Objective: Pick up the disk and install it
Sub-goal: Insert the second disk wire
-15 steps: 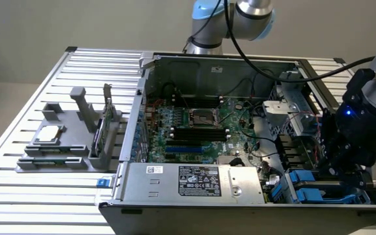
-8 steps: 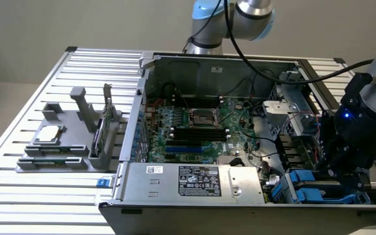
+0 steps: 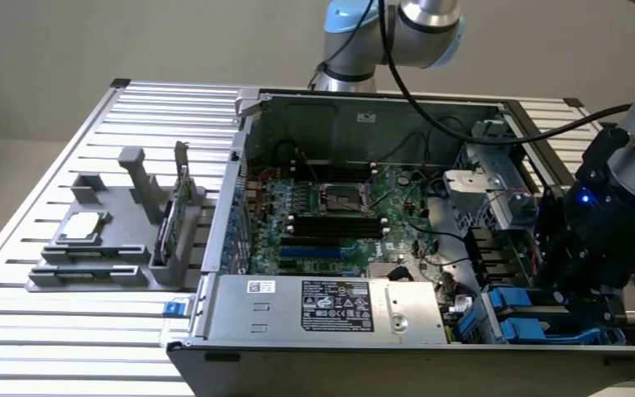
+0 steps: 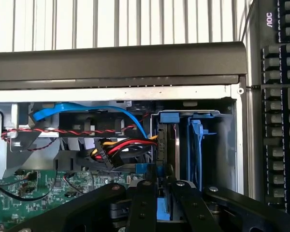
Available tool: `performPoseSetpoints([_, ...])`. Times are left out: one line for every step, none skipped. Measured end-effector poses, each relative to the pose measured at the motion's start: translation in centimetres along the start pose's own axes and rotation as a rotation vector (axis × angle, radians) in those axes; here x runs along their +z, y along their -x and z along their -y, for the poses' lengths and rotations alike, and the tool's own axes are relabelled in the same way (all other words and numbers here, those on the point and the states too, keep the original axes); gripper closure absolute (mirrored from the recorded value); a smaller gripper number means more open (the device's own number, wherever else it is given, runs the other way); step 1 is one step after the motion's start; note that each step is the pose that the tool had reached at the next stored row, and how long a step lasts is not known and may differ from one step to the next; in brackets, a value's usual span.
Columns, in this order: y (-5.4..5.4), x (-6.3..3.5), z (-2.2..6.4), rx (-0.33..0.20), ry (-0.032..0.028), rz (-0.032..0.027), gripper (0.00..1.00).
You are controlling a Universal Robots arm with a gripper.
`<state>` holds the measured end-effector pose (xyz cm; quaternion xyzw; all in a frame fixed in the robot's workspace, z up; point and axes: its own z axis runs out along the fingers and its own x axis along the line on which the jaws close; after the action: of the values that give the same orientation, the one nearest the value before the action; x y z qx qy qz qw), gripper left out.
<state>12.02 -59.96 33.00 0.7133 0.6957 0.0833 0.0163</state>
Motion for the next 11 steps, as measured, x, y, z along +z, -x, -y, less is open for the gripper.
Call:
performPoseSetpoints([0.0, -0.13, -0.01, 0.000, -0.0003, -0.0008, 0.75])
performPoseSetpoints([0.0, -0.28, -0.02, 0.001, -0.0005, -0.0015, 0.75])
performPoseSetpoints([0.0, -0.41, -0.04, 0.001, -0.0005, -0.0031, 0.75])
performPoseSetpoints([0.0, -0.59, -0.06, 0.001, -0.0006, -0.0045, 0.75])
performPoseSetpoints([0.0, -0.76, -0.03, 0.001, -0.0006, -0.0062, 0.75])
performPoseSetpoints([0.0, -0.91, 0.05, 0.001, -0.0006, -0.0085, 0.75])
performPoseSetpoints([0.0, -1.03, 0.18, 0.001, -0.0008, -0.0108, 0.75])
performPoseSetpoints([0.0, -1.14, 0.37, 0.001, -0.0009, -0.0132, 0.75])
performPoseSetpoints([0.0, -1.24, 0.62, 0.000, -0.0010, -0.0155, 0.75])
performPoseSetpoints([0.0, -1.35, 0.84, -0.001, -0.0012, -0.0173, 0.75])
performPoseSetpoints([0.0, -1.44, 1.08, -0.002, -0.0013, -0.0194, 0.75])
